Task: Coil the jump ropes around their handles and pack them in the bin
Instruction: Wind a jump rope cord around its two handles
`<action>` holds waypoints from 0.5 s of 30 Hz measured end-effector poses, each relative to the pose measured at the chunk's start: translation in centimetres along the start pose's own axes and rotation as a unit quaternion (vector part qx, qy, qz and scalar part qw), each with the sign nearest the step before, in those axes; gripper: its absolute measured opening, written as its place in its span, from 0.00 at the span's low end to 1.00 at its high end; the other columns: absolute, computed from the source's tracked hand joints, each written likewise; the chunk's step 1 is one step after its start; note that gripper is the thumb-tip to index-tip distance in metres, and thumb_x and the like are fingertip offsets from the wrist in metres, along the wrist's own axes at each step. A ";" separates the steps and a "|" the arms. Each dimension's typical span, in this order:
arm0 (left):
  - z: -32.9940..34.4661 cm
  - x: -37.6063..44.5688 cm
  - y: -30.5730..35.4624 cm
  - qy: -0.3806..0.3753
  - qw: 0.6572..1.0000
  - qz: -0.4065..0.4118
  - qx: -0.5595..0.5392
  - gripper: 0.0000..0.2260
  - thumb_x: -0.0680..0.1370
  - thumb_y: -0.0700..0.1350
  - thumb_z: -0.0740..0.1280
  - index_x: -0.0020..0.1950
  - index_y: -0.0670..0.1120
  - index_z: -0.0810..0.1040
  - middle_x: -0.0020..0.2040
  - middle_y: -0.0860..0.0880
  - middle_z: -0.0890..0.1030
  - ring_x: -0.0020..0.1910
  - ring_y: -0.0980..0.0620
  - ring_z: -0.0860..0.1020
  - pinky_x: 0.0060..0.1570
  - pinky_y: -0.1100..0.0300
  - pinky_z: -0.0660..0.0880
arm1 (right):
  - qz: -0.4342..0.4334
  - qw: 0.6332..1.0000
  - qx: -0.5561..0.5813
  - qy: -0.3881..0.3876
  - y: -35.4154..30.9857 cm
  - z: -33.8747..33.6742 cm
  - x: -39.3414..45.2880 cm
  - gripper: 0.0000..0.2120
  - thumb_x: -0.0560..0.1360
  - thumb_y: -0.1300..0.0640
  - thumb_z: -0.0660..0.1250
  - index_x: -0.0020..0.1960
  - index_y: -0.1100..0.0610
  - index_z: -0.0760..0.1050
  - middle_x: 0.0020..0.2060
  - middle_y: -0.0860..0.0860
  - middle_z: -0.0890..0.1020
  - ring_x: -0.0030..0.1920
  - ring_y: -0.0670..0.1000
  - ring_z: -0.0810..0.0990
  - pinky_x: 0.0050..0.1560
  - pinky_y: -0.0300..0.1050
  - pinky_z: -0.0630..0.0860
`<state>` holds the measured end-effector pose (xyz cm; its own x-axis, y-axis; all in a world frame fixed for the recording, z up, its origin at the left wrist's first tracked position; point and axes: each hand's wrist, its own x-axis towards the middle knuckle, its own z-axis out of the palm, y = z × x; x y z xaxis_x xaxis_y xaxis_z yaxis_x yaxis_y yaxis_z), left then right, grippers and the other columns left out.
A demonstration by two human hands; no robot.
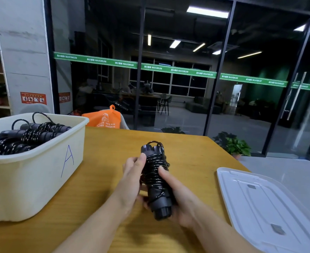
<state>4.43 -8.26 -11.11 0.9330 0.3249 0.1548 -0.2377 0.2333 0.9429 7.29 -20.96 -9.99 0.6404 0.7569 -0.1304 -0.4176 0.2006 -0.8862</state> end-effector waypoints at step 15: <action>-5.5 2.7 8.2 0.261 0.622 0.249 0.695 0.14 0.77 0.49 0.64 0.61 0.47 0.74 0.68 0.46 0.65 0.70 0.43 0.57 0.69 0.51 0.50 | -0.067 0.988 -0.072 0.121 -0.4 -0.8 0.1 0.28 0.63 0.48 0.72 0.59 0.61 0.74 0.44 0.64 0.83 0.35 0.55 0.81 0.33 0.45 0.78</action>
<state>3.56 -0.46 -4.57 0.5368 0.3775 0.7545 0.3392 -0.9154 0.2166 8.04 -21.49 -10.06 0.8264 0.5552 -0.0937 -0.2329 0.1856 -0.9546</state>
